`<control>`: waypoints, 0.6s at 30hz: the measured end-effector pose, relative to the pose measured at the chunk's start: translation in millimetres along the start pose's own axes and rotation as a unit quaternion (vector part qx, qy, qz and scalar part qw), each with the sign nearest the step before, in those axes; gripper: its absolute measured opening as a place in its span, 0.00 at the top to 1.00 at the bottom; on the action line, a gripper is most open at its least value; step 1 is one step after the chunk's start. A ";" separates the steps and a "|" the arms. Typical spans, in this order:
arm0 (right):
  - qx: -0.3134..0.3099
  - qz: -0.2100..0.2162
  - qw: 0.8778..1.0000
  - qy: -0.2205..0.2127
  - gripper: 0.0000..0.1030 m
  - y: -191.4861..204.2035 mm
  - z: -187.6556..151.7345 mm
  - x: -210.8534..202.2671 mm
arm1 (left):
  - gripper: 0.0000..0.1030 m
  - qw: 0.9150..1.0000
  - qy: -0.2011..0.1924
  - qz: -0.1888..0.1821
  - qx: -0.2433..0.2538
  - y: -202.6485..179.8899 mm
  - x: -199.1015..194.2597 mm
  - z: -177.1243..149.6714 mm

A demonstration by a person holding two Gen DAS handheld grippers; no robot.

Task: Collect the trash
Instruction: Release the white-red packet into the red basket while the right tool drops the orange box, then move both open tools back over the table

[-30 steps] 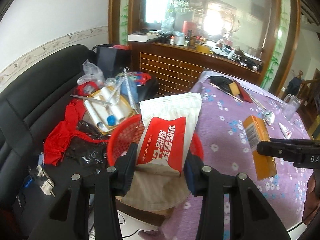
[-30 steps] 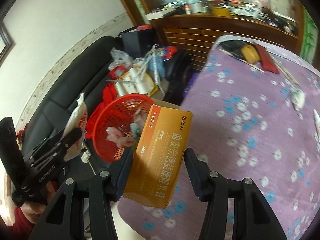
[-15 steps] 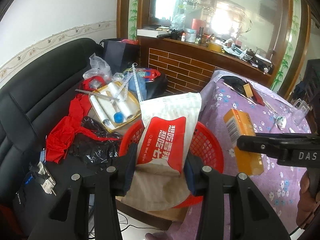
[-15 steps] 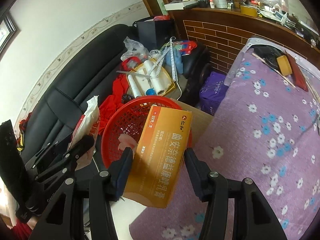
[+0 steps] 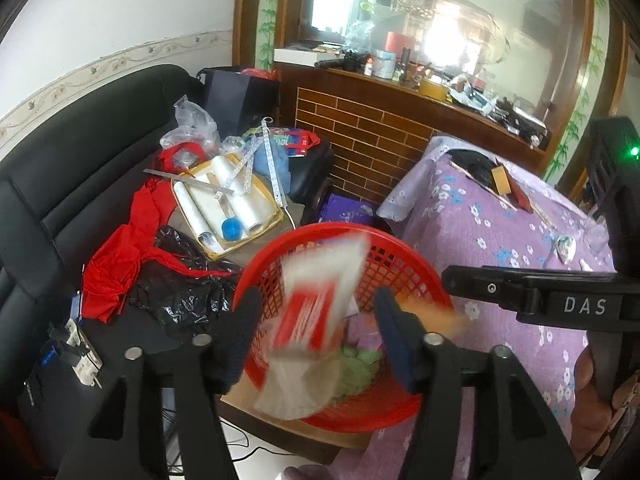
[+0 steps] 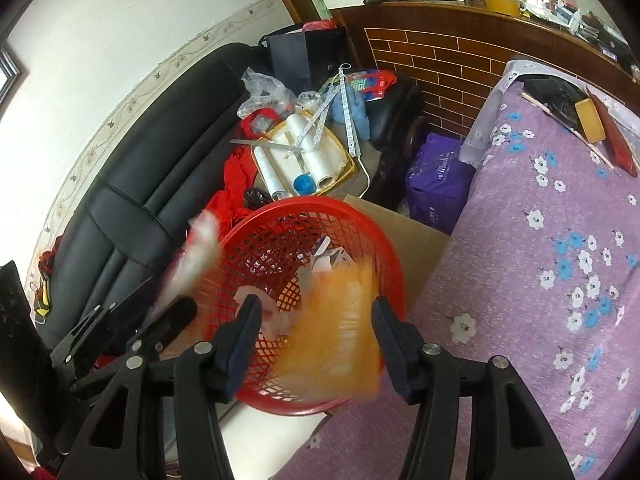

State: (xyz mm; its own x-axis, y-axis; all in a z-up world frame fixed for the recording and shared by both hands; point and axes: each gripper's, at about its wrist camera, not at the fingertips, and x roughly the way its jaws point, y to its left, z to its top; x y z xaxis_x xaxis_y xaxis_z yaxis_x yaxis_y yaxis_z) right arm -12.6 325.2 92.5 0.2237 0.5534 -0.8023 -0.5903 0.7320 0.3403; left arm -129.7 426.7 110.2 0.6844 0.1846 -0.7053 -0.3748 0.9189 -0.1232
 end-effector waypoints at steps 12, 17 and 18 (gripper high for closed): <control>0.052 -0.005 0.998 -0.021 0.40 -47.5 -24.6 -49.1 | 0.38 1.000 -0.005 -0.028 0.010 -25.8 -21.7 -6.6; 0.089 -0.025 0.995 -0.029 0.40 -93.1 -46.0 -80.3 | 0.38 0.998 0.000 -0.046 0.037 -59.2 -34.8 -19.1; 0.098 -0.033 0.994 -0.032 0.40 -106.6 -51.8 -89.2 | 0.38 0.998 0.001 -0.049 0.044 -65.2 -37.4 -22.2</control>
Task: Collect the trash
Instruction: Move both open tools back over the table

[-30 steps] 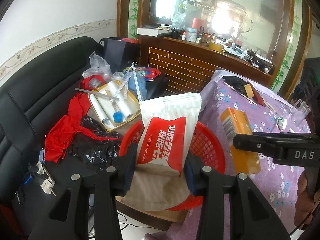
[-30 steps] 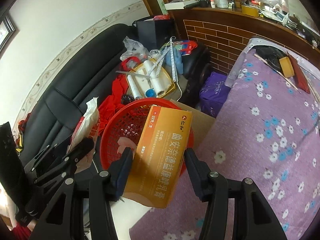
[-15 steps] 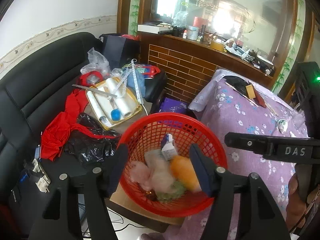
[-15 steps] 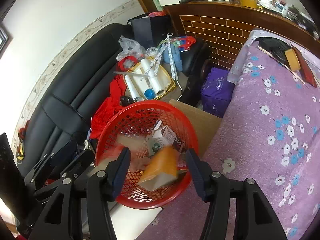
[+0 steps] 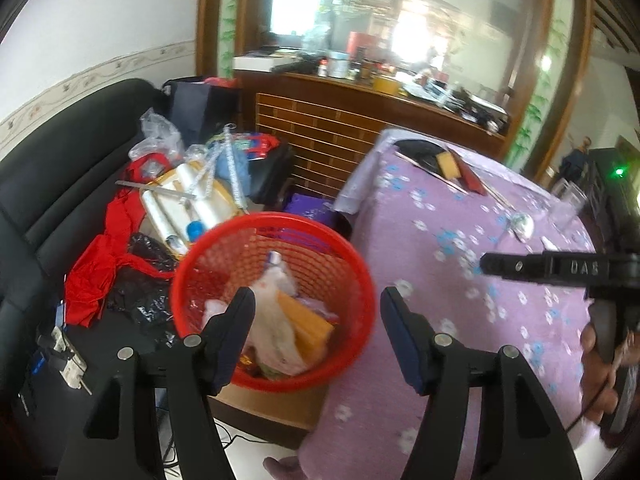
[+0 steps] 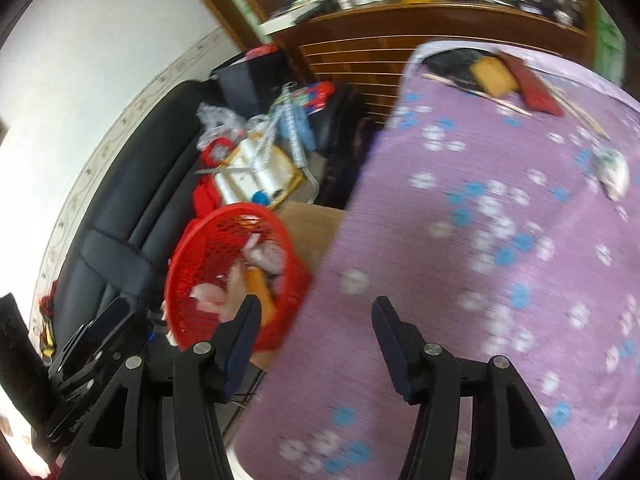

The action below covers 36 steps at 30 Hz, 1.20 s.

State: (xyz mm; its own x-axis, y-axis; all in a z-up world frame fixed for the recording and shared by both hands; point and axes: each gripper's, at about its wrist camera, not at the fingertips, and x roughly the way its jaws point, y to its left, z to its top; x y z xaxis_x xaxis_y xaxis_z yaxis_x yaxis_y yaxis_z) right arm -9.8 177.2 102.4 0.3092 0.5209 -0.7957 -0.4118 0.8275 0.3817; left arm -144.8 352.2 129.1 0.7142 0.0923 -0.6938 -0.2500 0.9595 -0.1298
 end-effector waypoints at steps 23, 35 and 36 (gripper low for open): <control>0.122 -0.174 0.976 -0.053 0.40 -349.7 20.3 -125.7 | 0.30 0.982 0.057 -0.149 0.103 -271.1 17.9 5.9; 0.082 -0.165 0.983 -0.007 0.48 -393.7 54.4 -73.1 | 0.30 0.987 0.054 -0.106 0.107 -359.8 107.3 51.2; 0.084 -0.163 0.983 -0.002 0.53 -396.8 55.2 -69.9 | 0.30 0.987 0.055 -0.102 0.111 -367.0 114.0 54.4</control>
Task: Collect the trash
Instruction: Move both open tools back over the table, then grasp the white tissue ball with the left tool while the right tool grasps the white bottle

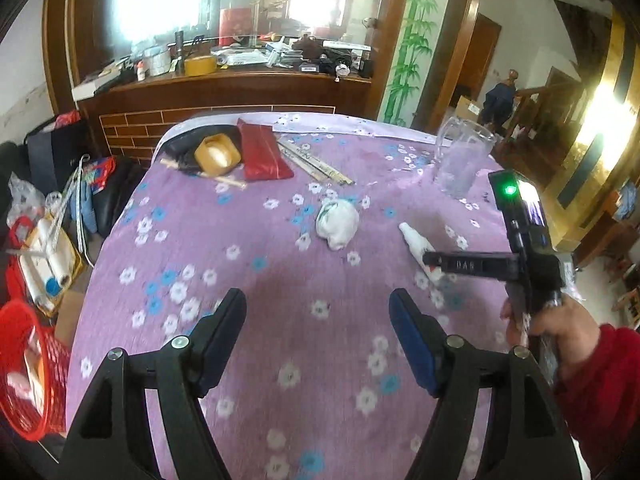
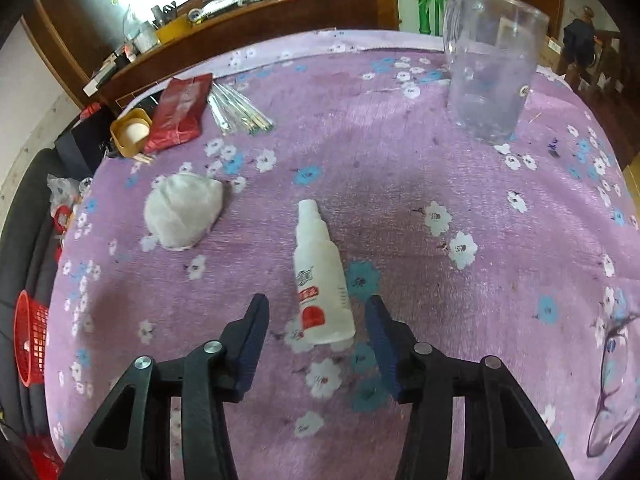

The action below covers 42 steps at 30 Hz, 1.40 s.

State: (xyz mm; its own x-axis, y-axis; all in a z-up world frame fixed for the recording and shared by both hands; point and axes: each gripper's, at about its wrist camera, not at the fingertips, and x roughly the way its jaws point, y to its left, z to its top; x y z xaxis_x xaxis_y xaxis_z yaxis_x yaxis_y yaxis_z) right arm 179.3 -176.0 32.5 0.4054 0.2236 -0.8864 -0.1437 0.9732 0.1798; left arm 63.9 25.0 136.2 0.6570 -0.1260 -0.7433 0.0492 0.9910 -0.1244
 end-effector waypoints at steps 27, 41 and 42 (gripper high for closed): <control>0.026 0.077 0.997 -0.009 0.71 -25.8 -101.8 -64.2 | 0.60 0.994 0.078 0.050 0.050 -38.7 197.0 61.9; 0.038 0.071 0.996 0.025 0.71 -22.0 -124.6 -50.9 | 0.74 0.995 0.044 0.016 0.092 -38.2 132.5 12.5; 0.038 0.068 0.997 0.026 0.71 -20.5 -122.5 -49.6 | 0.74 0.995 0.041 0.008 0.090 -35.8 121.6 5.8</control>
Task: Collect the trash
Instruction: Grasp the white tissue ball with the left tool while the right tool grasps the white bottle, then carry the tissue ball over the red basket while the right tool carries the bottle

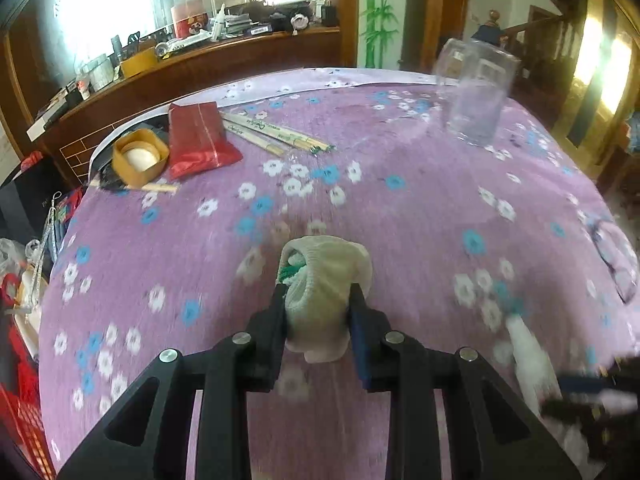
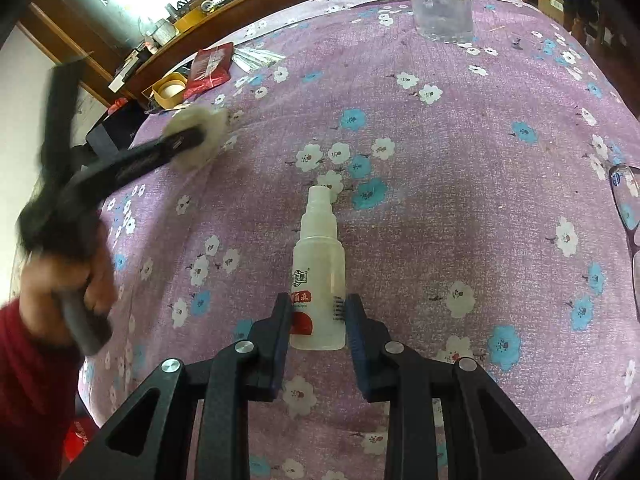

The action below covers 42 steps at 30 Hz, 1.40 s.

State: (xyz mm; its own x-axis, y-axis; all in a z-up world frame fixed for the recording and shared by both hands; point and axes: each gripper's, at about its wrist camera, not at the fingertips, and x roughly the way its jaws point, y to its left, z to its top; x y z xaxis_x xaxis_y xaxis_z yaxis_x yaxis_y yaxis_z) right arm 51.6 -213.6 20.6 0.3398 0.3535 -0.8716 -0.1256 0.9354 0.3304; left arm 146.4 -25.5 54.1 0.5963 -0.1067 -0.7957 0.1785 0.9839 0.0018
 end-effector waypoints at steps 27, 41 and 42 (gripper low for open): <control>-0.045 -0.013 0.998 -0.033 0.69 125.7 -42.5 -17.1 | 0.73 0.999 -0.033 -0.002 -0.042 87.4 -184.5 -160.0; -0.127 0.066 0.990 -0.012 0.68 280.8 -96.8 -6.4 | 0.73 0.992 -0.073 0.046 -0.092 183.3 -253.0 -195.7; -0.131 0.071 0.989 -0.011 0.68 290.7 -97.8 -4.7 | 0.73 0.991 -0.076 0.051 -0.094 189.9 -257.5 -199.2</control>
State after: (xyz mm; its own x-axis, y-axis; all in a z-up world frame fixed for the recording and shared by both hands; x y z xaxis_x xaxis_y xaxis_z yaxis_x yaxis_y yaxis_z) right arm -77.7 56.9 85.3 0.3214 0.4841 -0.8139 -0.4102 0.8458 0.3411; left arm -129.2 217.3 138.7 0.7166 -0.0117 -0.6973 -0.0293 0.9985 -0.0468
